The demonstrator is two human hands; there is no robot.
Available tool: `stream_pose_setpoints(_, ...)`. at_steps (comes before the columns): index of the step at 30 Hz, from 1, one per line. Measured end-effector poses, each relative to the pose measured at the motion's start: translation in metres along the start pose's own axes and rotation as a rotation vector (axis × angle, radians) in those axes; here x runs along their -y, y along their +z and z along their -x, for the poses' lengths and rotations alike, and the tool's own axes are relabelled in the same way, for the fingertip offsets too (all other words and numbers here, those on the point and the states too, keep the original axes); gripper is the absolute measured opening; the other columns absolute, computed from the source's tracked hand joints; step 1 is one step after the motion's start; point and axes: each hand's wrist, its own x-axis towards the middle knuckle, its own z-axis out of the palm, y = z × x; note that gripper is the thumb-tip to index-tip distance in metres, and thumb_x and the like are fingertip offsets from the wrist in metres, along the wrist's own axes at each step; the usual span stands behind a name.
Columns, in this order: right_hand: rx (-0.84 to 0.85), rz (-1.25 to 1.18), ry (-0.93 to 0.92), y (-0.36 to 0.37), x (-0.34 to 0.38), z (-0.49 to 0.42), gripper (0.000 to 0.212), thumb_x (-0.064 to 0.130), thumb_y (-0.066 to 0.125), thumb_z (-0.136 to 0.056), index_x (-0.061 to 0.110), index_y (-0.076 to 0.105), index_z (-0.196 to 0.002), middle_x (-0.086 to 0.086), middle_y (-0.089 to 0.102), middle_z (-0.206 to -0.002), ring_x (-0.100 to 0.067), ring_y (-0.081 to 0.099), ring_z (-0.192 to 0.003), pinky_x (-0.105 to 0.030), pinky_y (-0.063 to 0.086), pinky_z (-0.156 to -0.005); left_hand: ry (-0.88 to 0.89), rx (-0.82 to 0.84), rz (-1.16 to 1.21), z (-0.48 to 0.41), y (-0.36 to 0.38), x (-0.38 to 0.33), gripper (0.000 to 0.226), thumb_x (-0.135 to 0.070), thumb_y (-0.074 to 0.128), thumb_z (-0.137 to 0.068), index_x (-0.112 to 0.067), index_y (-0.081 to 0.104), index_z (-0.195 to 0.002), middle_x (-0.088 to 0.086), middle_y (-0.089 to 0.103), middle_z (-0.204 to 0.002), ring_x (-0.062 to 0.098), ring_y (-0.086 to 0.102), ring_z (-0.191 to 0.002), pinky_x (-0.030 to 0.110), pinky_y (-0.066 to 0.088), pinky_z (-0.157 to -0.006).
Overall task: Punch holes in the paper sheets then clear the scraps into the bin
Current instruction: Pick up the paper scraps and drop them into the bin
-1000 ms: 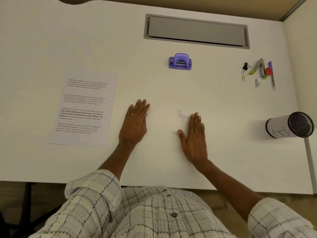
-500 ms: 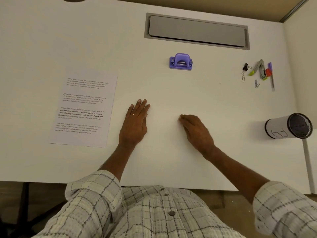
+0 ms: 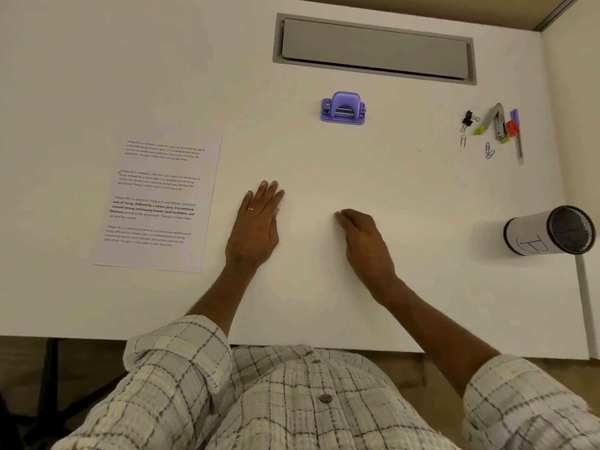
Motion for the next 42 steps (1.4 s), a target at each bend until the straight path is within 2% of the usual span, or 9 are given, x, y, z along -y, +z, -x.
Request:
stream_pose_setpoints(4, -0.007, 0.036, -0.152, -0.006, -0.015, 0.004, 0.034, 0.012, 0.059, -0.101, 0.005, 0.062, -0.134, -0.012, 0.062, -0.135, -0.029, 0.059, -0.122, -0.039, 0.057, -0.091, -0.003, -0.001, 0.002, 0.0, -0.001, -0.001, 0.046, -0.018, 0.031, -0.109, -0.011, 0.047, -0.152, 0.006, 0.042, -0.162, 0.022, 0.032, -0.155, 0.042, 0.023, -0.129)
stream_pose_setpoints(12, 0.072, 0.07, -0.342, -0.015, -0.05, -0.018, 0.027, 0.011, 0.063, -0.098, 0.014, 0.068, -0.124, -0.001, 0.066, -0.119, -0.023, 0.061, -0.103, -0.036, 0.057, -0.078, -0.002, 0.002, 0.001, 0.001, 0.0, 0.001, 0.046, -0.018, 0.031, -0.109, -0.012, 0.046, -0.153, 0.006, 0.041, -0.163, 0.021, 0.031, -0.155, 0.043, 0.023, -0.129)
stream_pose_setpoints(15, 0.116, 0.118, -0.332, -0.013, -0.053, -0.024, 0.025, 0.009, 0.062, -0.098, 0.016, 0.063, -0.121, 0.0, 0.061, -0.111, -0.024, 0.056, -0.094, -0.041, 0.055, -0.069, -0.004, 0.009, 0.008, 0.001, -0.001, 0.001, 0.047, -0.018, 0.031, -0.109, -0.011, 0.046, -0.153, 0.006, 0.04, -0.163, 0.021, 0.03, -0.156, 0.043, 0.023, -0.129)
stream_pose_setpoints(20, 0.146, 0.128, -0.252, -0.009, -0.049, -0.021, 0.033, 0.009, 0.05, -0.095, 0.021, 0.051, -0.125, 0.006, 0.051, -0.114, -0.018, 0.05, -0.101, -0.038, 0.055, -0.073, -0.004, 0.017, 0.018, 0.001, -0.002, -0.001, 0.047, -0.018, 0.03, -0.109, -0.011, 0.046, -0.153, 0.007, 0.04, -0.163, 0.022, 0.03, -0.156, 0.044, 0.022, -0.129)
stream_pose_setpoints(26, 0.032, 0.104, -0.076, -0.008, -0.023, -0.02, 0.037, -0.011, 0.056, -0.087, 0.008, 0.062, -0.118, -0.006, 0.06, -0.11, -0.025, 0.055, -0.098, -0.035, 0.053, -0.074, -0.007, -0.001, 0.022, 0.001, -0.002, -0.001, 0.045, -0.013, 0.036, -0.109, -0.012, 0.046, -0.153, 0.004, 0.04, -0.163, 0.02, 0.029, -0.156, 0.043, 0.023, -0.129)
stream_pose_setpoints(29, -0.034, -0.203, 0.215, -0.016, -0.01, -0.03, 0.021, -0.002, 0.055, -0.094, 0.009, 0.071, -0.103, -0.001, 0.07, -0.096, -0.016, 0.063, -0.089, -0.022, 0.048, -0.077, 0.001, -0.002, 0.023, 0.002, -0.002, -0.001, 0.046, -0.012, 0.036, -0.108, -0.012, 0.046, -0.153, 0.004, 0.04, -0.163, 0.02, 0.03, -0.156, 0.044, 0.024, -0.128)
stream_pose_setpoints(34, 0.235, -1.382, 0.733, -0.04, -0.008, -0.039, 0.009, 0.004, 0.063, -0.096, 0.006, 0.072, -0.096, -0.003, 0.066, -0.091, -0.01, 0.061, -0.082, -0.017, 0.056, -0.079, 0.01, 0.002, 0.016, 0.002, -0.002, 0.001, 0.048, -0.009, 0.041, -0.107, -0.012, 0.044, -0.154, 0.003, 0.038, -0.164, 0.018, 0.028, -0.156, 0.045, 0.024, -0.128)
stream_pose_setpoints(37, 0.251, -1.67, 0.861, -0.052, -0.011, -0.031, 0.009, 0.004, 0.061, -0.097, 0.004, 0.069, -0.1, -0.003, 0.066, -0.091, -0.01, 0.063, -0.081, -0.016, 0.058, -0.079, 0.007, 0.016, 0.015, 0.002, -0.001, 0.002, 0.048, -0.01, 0.041, -0.107, -0.014, 0.043, -0.155, 0.002, 0.036, -0.165, 0.018, 0.026, -0.157, 0.045, 0.023, -0.129)
stream_pose_setpoints(42, 0.117, -1.902, 0.903, -0.095, -0.035, -0.009, 0.006, 0.006, 0.063, -0.095, 0.005, 0.067, -0.098, -0.004, 0.062, -0.092, -0.01, 0.06, -0.083, -0.016, 0.057, -0.073, 0.019, 0.011, 0.018, 0.002, -0.001, 0.003, 0.047, -0.009, 0.038, -0.107, -0.012, 0.045, -0.154, 0.004, 0.038, -0.164, 0.02, 0.028, -0.156, 0.047, 0.024, -0.128)
